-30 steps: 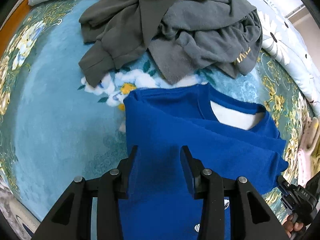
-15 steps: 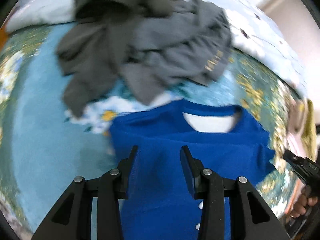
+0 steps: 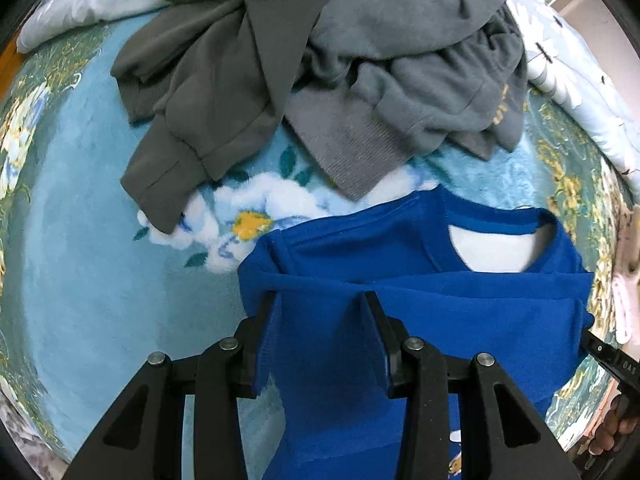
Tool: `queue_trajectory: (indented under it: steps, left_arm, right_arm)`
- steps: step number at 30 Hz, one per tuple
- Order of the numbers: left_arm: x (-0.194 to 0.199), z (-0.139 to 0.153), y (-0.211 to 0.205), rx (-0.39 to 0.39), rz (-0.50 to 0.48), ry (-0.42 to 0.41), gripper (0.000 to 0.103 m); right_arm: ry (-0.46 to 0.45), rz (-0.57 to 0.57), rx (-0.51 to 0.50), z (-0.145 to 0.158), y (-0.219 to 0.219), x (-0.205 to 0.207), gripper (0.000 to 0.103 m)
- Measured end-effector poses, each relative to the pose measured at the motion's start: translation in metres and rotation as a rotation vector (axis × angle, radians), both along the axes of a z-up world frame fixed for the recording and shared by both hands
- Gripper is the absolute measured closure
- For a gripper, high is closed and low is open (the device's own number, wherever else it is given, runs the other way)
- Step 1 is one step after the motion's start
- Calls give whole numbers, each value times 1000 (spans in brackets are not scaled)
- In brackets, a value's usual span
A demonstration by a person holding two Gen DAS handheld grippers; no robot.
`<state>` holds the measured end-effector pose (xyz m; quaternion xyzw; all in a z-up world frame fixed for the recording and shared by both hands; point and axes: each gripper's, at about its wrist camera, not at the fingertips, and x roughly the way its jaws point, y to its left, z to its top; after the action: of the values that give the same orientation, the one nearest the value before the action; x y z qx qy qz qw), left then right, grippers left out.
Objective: Fold clothes
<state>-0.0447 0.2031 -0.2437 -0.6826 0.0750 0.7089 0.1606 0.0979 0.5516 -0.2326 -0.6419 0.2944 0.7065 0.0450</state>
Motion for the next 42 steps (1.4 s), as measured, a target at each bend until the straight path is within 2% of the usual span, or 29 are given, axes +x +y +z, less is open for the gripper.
queue_trajectory:
  steps: [7, 11, 14, 18, 21, 24, 26, 31, 35, 42]
  left_arm:
    - [-5, -14, 4, -34, -23, -19, 60]
    - [-7, -11, 1, -43, 8, -31, 58]
    - [-3, 4, -3, -27, 53, -29, 58]
    - [12, 36, -18, 45, 135, -11, 58]
    - [33, 62, -35, 91, 217, 0, 58]
    - [62, 79, -48, 103, 268, 4, 58]
    - [86, 87, -55, 108, 297, 4, 58]
    - [142, 109, -72, 111, 339, 1, 58]
    - [175, 121, -84, 108, 368, 12, 58]
    - [206, 142, -115, 110, 381, 47, 58]
  right_arm:
    - [-15, -36, -12, -15, 9, 3, 91]
    - [-28, -29, -19, -14, 12, 1, 91]
    - [-3, -14, -8, 5, 13, 3, 90]
    - [53, -40, -33, 37, 19, 22, 89]
    - [73, -58, -50, 56, 20, 41, 87]
    - [63, -48, -57, 65, 16, 63, 81]
    - [50, -32, -62, 68, 14, 77, 80]
    - [24, 26, -79, 71, 2, 98, 77]
    - [37, 71, -86, 79, -10, 109, 74]
    - [61, 75, -68, 96, -24, 138, 73]
